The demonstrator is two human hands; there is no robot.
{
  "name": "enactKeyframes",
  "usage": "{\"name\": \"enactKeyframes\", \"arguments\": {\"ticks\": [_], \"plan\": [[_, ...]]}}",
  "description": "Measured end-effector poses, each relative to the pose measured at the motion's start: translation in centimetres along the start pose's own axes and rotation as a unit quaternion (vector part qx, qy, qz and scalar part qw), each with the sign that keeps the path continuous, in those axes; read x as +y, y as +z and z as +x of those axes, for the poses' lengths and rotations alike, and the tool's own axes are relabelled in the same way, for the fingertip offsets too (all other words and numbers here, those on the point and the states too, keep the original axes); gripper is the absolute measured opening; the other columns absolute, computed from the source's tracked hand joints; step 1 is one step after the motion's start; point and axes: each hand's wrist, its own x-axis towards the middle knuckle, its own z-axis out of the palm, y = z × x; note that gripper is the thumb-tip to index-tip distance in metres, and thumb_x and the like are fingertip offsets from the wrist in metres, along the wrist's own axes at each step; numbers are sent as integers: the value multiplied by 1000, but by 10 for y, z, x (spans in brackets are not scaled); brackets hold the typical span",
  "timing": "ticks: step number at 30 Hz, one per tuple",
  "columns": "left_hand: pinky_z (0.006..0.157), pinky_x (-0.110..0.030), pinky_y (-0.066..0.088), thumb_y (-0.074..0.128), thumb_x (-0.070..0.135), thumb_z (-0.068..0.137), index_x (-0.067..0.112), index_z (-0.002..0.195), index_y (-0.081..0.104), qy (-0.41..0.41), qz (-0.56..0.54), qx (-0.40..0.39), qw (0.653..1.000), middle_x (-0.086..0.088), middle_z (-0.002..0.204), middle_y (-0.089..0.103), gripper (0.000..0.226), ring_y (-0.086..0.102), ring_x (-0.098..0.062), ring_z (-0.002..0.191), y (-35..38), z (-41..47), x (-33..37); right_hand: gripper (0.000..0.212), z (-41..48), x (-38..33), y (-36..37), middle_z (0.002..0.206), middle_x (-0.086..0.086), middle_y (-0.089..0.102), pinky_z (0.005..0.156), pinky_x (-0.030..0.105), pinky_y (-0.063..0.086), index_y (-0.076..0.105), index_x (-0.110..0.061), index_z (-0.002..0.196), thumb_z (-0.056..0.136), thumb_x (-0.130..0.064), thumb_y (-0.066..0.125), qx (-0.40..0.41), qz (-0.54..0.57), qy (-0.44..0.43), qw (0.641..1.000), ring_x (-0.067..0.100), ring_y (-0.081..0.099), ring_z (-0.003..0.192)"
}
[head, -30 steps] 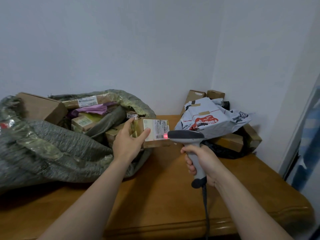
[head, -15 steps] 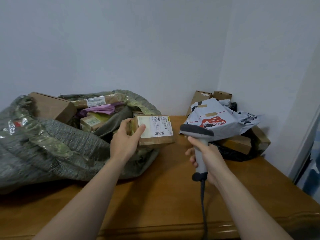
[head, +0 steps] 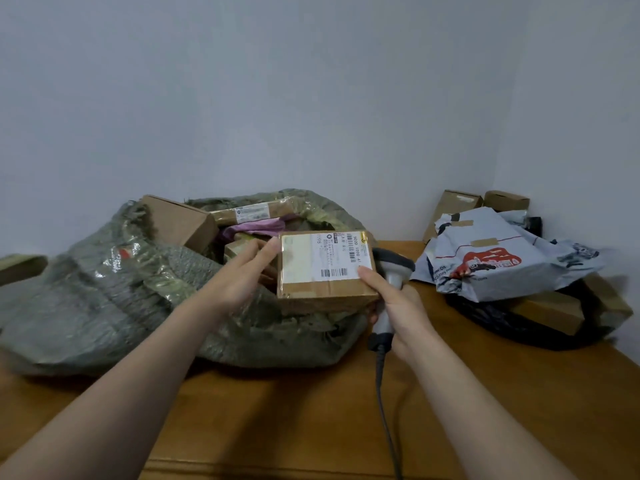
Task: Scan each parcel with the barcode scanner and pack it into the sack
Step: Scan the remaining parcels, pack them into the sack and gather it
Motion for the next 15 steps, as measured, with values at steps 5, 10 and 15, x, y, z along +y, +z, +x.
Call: {"name": "enactKeyframes", "arguments": {"ticks": [5,10,15], "plan": [[91,-37,51,61,62,93,23,135,51,-23,501,-37,864,-4,129,62,58,60,-24,112,-37,-1,-17,39,13,1,18,100,6,80,81,39,61,72,-14,113,80,-31,86,22,30,-31,999,22,78,93],[89,-37,52,71,60,86,30,132,62,-34,596,-140,790,4,113,66,56,62,-23,109,-46,-14,-15,52,25,7,41,101,3,80,62,29,58,71,-15,117,75,-39,89,2,-11,-61,998,22,77,92],[97,-45,41,68,59,88,28,78,65,-8,566,-215,796,8,87,58,33,48,-18,102,-59,-21,-20,80,35,24,66,102,0,80,89,49,62,71,-18,116,52,-59,94,-15,-77,-56,995,21,77,96]]}}
